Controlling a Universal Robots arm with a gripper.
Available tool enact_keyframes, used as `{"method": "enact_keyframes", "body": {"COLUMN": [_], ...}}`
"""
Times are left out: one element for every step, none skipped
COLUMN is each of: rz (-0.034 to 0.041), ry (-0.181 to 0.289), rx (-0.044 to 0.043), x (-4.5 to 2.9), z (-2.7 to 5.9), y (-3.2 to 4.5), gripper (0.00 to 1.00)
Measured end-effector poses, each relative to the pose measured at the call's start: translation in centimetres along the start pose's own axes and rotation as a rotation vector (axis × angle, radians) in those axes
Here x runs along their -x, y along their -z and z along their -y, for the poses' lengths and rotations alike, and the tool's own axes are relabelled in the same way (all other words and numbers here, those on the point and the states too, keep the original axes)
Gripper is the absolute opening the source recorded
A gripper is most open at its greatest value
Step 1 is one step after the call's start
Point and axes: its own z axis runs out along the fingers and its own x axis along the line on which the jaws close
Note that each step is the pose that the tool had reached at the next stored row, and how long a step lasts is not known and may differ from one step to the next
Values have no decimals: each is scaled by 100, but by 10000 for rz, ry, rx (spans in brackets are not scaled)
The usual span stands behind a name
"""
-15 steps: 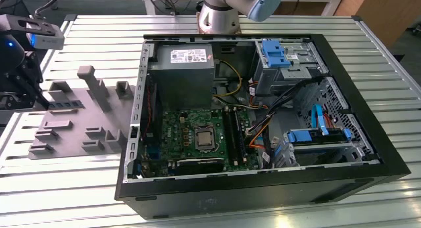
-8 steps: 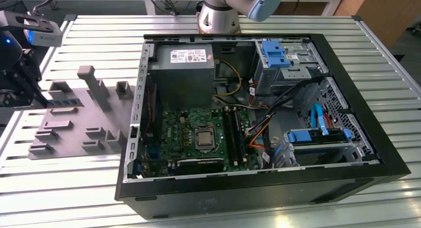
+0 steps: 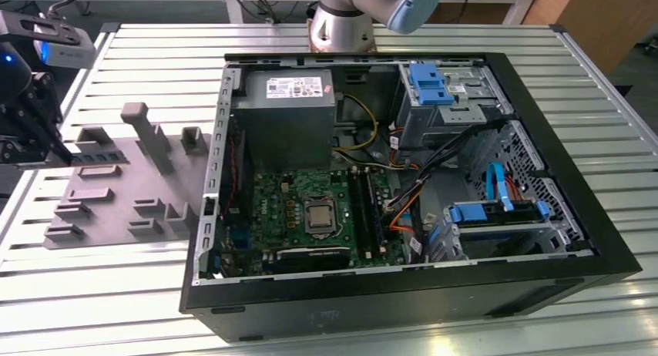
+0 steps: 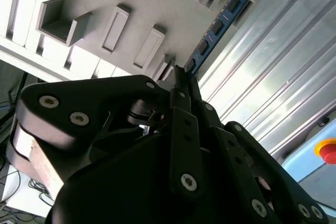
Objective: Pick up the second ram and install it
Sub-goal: 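Pick up the second ram and move it above second insertion slot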
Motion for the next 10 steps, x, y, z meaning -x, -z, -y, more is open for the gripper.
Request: {"method": "enact_keyframes", "body": {"rz": [-1, -1, -1, -1, -1, -2, -2, -2, -2, -2], "ry": [0, -1, -1, -2, -2, -2, -3, -4, -3, -4], "rx": [0, 0, -1, 0, 0, 0, 1, 1, 0, 0], "x": [0, 1, 1, 2, 2, 3, 3, 4, 4, 5], "z": [0, -1, -1, -1, -1, -1, -2, -2, -2, -2], "y": [7, 14, 20, 28, 35, 42, 49, 56, 62, 69], "gripper": [14, 14, 14, 14, 14, 14, 14, 14, 14, 14]}}
